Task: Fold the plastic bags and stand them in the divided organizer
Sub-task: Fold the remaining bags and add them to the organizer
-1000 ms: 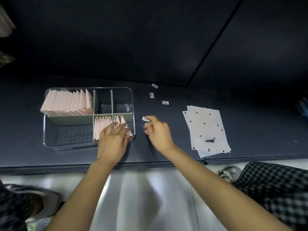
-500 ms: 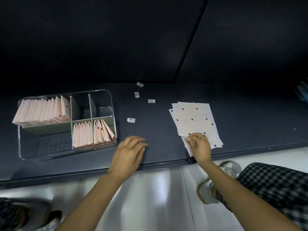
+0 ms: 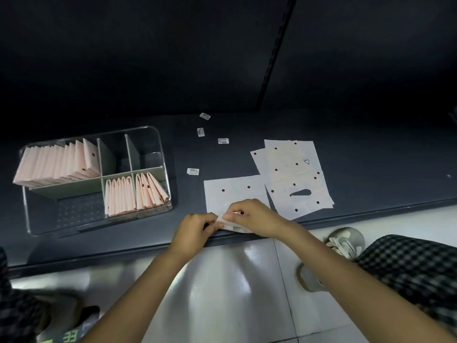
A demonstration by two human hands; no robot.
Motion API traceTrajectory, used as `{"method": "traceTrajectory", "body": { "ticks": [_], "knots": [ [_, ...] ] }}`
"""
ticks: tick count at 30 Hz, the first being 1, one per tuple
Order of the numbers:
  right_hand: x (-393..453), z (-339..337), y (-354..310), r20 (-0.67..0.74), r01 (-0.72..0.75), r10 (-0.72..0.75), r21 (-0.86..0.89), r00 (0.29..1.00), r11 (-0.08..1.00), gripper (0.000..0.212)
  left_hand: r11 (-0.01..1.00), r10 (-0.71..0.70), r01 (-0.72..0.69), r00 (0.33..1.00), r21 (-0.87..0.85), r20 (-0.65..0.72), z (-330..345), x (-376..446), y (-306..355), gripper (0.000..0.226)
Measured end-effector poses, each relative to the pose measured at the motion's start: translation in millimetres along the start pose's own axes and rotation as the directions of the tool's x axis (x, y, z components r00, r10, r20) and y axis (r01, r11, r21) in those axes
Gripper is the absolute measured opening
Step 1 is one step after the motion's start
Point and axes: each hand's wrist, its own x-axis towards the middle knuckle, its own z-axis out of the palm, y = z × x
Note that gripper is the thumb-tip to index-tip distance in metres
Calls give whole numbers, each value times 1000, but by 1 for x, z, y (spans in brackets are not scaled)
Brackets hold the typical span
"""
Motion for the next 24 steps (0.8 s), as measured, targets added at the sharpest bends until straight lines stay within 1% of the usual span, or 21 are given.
{"method": "traceTrajectory", "body": {
  "ticks": [1, 2, 4, 6, 7, 8, 9, 10, 11, 12, 13, 15, 16, 17, 18, 19, 20, 21, 22, 24],
  "knots": [
    [0, -5, -1, 31, -15, 14, 37, 999, 999, 21, 998, -31, 31, 1000, -54, 2, 0, -1, -5, 38],
    [1, -12, -1, 58, -26, 23, 60, 998, 998, 19, 990, -69, 69, 998, -120, 1, -1, -1, -8, 40],
    [-1, -33, 2, 98, -56, 45, 119, 994, 991, 11, 949, -150, 153, 988, -275, 33, -4, -2, -11, 31],
    [-4, -57, 9, 110, -97, 82, 135, 991, 986, 14, 857, -242, 236, 969, -458, 48, -4, 0, -12, 19],
    [-6, -65, 12, 98, -110, 96, 151, 991, 982, 16, 805, -293, 274, 955, -526, 49, -4, 1, -12, 18],
    [-4, -68, 18, 55, -120, 112, 183, 992, 976, 14, 762, -338, 300, 940, -574, 42, -3, 2, -12, 18],
    [-2, -68, 22, -4, -129, 133, 231, 991, 964, 5, 738, -372, 316, 928, -596, 31, -2, 3, -12, 17],
    [3, -66, 26, -82, -137, 163, 257, 983, 957, 13, 731, -396, 326, 918, -600, 16, -1, 4, -13, 15],
    [9, -62, 28, -160, -156, 202, 262, 966, 952, 29, 737, -408, 326, 913, -592, -5, 0, 4, -13, 11],
    [16, -57, 31, -219, -185, 237, 234, 947, 955, 39, 763, -406, 314, 913, -564, -40, 1, 5, -12, 7],
    [23, -53, 32, -253, -213, 263, 207, 931, 955, 43, 815, -396, 294, 911, -499, -111, 2, 4, -11, 10],
    [34, -47, 33, -283, -274, 303, 135, 910, 952, 45, 931, -328, 244, 885, -272, -331, 4, 2, -6, 28],
    [39, -45, 36, -298, -303, 322, 109, 899, 947, 46, 968, -245, 199, 868, -150, -431, 5, 0, -2, 34],
    [43, -43, 38, -310, -323, 335, 92, 890, 942, 47, 991, -130, 133, 869, -27, -477, 6, -2, 2, 37],
    [46, -42, 39, -321, -342, 348, 78, 881, 936, 47, 995, -2, 50, 887, 92, -461, 7, -4, 6, 36],
    [48, -41, 40, -337, -355, 357, 69, 871, 932, 47, 980, 117, -39, 909, 196, -401, 10, -7, 9, 36],
    [50, -40, 41, -351, -365, 361, 57, 864, 929, 48, 953, 212, -120, 921, 280, -326, 15, -9, 10, 36],
    [51, -40, 42, -361, -374, 366, 49, 858, 926, 48, 923, 276, -183, 929, 340, -248, 20, -11, 10, 38],
    [53, -39, 42, -368, -381, 370, 46, 853, 923, 48, 897, 298, -220, 942, 384, -156, 26, -13, 9, 43],
    [54, -38, 43, -386, -386, 371, 41, 845, 921, 48, 838, 250, -238, 967, 491, 42, 36, -18, 2, 63]
  ]
}}
